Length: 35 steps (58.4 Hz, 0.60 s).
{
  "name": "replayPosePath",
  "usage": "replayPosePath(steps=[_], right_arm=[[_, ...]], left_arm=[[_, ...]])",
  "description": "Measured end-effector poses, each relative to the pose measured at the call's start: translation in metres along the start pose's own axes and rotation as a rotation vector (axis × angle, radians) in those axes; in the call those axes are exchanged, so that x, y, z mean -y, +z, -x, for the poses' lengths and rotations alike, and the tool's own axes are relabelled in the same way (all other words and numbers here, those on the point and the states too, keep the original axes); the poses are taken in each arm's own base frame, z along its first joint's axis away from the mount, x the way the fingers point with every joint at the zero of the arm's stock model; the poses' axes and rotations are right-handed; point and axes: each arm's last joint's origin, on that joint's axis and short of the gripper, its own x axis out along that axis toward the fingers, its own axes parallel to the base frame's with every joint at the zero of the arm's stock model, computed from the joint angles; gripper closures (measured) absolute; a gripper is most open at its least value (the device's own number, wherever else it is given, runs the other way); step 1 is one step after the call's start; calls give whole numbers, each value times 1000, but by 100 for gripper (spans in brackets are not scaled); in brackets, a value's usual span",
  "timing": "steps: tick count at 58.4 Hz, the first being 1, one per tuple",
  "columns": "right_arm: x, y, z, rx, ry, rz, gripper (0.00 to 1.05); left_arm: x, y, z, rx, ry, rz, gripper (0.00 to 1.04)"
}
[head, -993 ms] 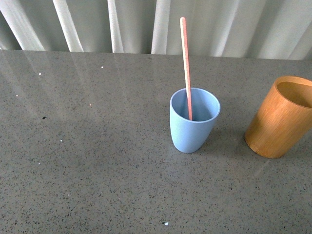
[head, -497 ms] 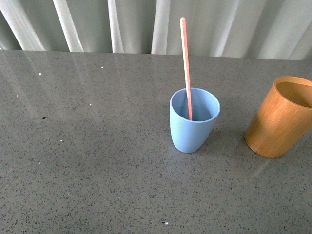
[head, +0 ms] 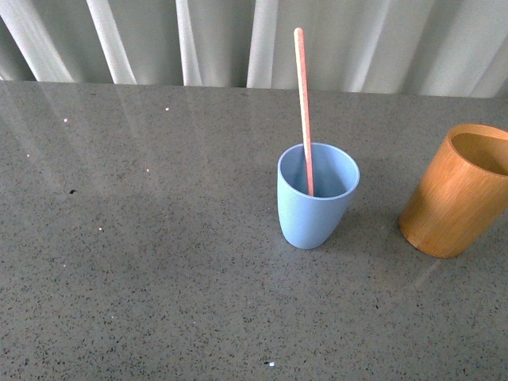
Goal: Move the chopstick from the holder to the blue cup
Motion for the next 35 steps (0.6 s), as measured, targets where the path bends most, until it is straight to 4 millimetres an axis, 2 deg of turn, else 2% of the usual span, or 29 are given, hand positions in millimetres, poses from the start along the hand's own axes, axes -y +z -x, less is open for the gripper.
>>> replayPosePath(steps=[18,21,23,26,35], right_arm=[[0,0,0,0,0,0,23],[0,0,0,0,0,0,11],[0,0,0,0,0,-1,8],[0,0,0,0,0,0,11],[0,0,0,0,0,0,10]], left_arm=[[0,0,0,0,0,0,7],[0,0,0,0,0,0,7],[0,0,0,0,0,0,7],[0,0,0,0,0,0,7],[0,0,0,0,0,0,7]])
